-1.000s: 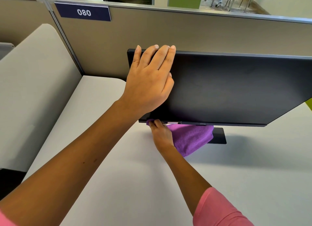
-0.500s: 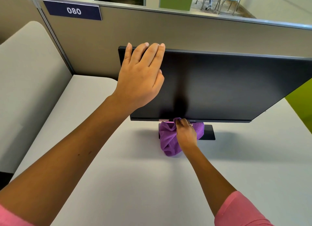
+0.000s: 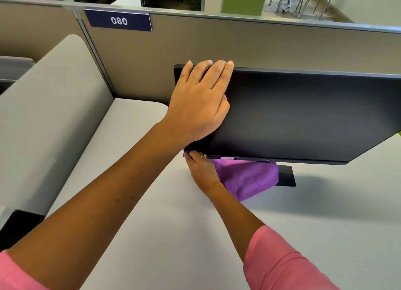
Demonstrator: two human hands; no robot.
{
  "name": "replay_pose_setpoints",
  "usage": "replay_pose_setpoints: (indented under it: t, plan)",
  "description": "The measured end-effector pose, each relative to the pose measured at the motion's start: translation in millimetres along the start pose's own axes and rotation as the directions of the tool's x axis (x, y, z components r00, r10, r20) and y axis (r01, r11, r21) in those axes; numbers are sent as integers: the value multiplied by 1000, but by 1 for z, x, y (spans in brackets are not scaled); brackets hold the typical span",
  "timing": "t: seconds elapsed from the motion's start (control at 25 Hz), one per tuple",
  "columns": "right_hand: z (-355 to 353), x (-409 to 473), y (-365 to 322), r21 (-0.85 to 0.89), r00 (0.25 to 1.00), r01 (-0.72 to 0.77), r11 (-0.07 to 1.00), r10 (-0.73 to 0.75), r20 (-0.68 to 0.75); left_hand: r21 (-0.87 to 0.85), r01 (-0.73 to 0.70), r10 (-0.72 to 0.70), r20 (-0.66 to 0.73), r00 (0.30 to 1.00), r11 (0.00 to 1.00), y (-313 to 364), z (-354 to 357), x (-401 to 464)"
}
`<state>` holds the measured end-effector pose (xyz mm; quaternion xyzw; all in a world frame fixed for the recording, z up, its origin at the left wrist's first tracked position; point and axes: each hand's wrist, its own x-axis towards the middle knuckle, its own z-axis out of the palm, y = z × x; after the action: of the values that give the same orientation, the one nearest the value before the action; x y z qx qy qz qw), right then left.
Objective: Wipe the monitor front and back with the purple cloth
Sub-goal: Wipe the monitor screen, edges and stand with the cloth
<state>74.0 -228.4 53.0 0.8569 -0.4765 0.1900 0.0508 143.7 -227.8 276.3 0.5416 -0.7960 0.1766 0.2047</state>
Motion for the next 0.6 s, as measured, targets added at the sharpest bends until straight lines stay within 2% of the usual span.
replay_pose_setpoints:
  t: [0.24,0.6]
  plan:
    - [8,-1,-12,-63,998,-36,997,39,48,-15,6,-7,-11,1000,1000,-2,3,0]
    - [-8,-10,10,-32,972,-156,987,159,171,-13,5,-5,-13,1000,1000,-3,2,-1]
